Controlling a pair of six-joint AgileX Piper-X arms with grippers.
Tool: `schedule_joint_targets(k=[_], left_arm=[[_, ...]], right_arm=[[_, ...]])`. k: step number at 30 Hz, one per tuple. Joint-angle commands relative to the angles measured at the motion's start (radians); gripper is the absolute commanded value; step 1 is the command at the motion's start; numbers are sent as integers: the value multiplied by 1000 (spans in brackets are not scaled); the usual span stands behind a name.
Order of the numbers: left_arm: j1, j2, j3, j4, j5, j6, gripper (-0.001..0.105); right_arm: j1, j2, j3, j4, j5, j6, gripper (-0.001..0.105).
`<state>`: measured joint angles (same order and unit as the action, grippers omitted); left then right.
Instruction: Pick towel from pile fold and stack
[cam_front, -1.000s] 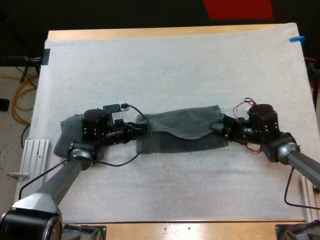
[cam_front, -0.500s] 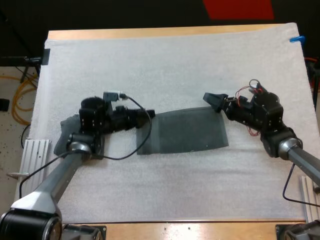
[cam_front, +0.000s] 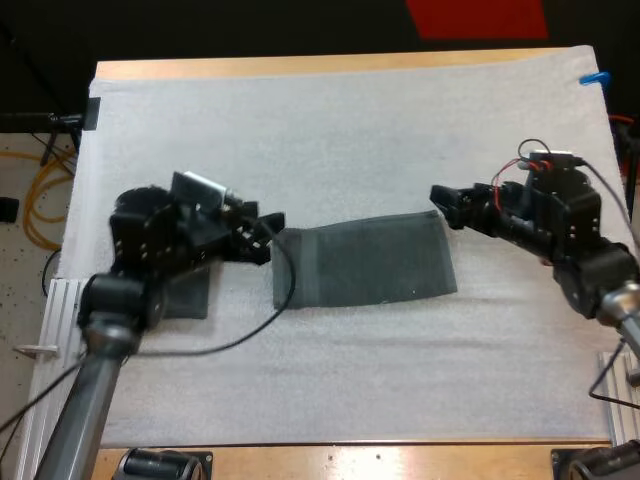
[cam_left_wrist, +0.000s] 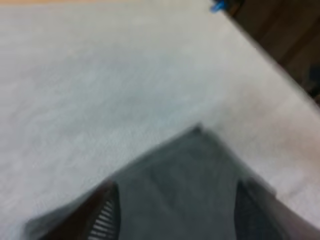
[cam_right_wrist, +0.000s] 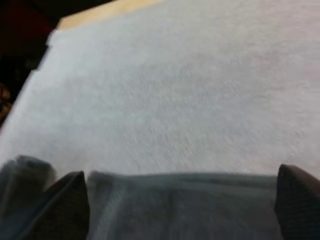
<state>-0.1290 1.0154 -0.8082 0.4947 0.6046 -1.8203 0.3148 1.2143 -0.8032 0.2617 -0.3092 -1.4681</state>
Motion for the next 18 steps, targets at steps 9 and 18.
schedule_joint_targets(k=[9,18], left_arm=[[-1,-324,-27,393,-167,53,50],[-1,-446,-27,526,-235,53,51]], right_arm=[[-4,-196,-34,374,89,-81,74],[-20,-141,-34,452,171,-86,74]])
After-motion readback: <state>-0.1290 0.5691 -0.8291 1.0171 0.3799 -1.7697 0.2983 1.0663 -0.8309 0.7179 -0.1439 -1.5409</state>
